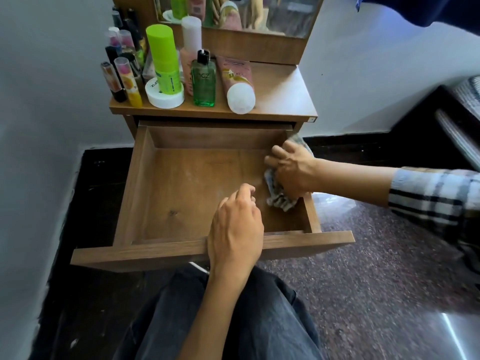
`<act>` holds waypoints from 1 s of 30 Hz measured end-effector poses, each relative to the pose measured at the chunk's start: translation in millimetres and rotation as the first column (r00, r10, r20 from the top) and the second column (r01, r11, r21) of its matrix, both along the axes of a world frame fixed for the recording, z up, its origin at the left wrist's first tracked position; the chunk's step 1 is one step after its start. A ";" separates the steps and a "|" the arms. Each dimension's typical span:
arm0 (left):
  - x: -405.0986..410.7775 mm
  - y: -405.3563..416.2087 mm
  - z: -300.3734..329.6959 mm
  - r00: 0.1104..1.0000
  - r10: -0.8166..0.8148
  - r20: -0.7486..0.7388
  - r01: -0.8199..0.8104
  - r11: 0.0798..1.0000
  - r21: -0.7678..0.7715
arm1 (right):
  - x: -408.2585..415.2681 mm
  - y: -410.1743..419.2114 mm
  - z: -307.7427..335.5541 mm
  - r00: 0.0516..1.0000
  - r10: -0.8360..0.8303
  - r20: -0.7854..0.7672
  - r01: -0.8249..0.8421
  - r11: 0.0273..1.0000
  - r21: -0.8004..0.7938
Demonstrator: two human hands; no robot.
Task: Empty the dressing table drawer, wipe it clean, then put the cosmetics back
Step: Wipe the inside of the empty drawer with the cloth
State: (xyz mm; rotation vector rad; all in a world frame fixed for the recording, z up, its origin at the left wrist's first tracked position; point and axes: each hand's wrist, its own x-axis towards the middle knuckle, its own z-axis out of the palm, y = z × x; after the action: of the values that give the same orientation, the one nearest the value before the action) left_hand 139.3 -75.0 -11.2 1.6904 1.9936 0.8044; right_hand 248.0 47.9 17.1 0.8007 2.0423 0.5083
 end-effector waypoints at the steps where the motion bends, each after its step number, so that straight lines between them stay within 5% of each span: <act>1: 0.4 0.0 -0.2 1.000 0.003 -0.003 -0.003 1.000 0.000 | 0.5 -6.9 3.3 0.999 -0.002 0.035 0.005 0.997 -0.072; 5: 1.0 -0.2 0.4 1.000 -0.007 -0.009 0.007 1.000 0.008 | -0.8 -2.8 14.4 0.992 -0.075 0.099 0.090 0.983 -0.158; 12: 0.6 0.9 -1.2 0.999 0.036 0.005 -0.036 0.999 0.024 | -2.4 13.7 -13.6 1.000 0.011 0.013 -0.013 0.990 0.139; 20: 0.6 0.9 -1.9 0.999 0.052 0.007 -0.053 0.998 0.033 | 13.8 -23.7 -30.6 0.966 0.053 -0.254 -0.091 0.986 -0.141; 30: 0.8 0.9 1.7 0.999 0.054 0.004 -0.053 0.999 -0.003 | 12.5 -7.8 -29.9 0.863 0.062 -0.502 0.022 0.987 0.161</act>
State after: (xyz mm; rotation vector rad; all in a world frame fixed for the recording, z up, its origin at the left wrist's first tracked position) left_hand 140.1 -74.1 -9.5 1.6390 2.0440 0.8228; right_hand 260.5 40.1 -12.8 1.1022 2.5177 0.5178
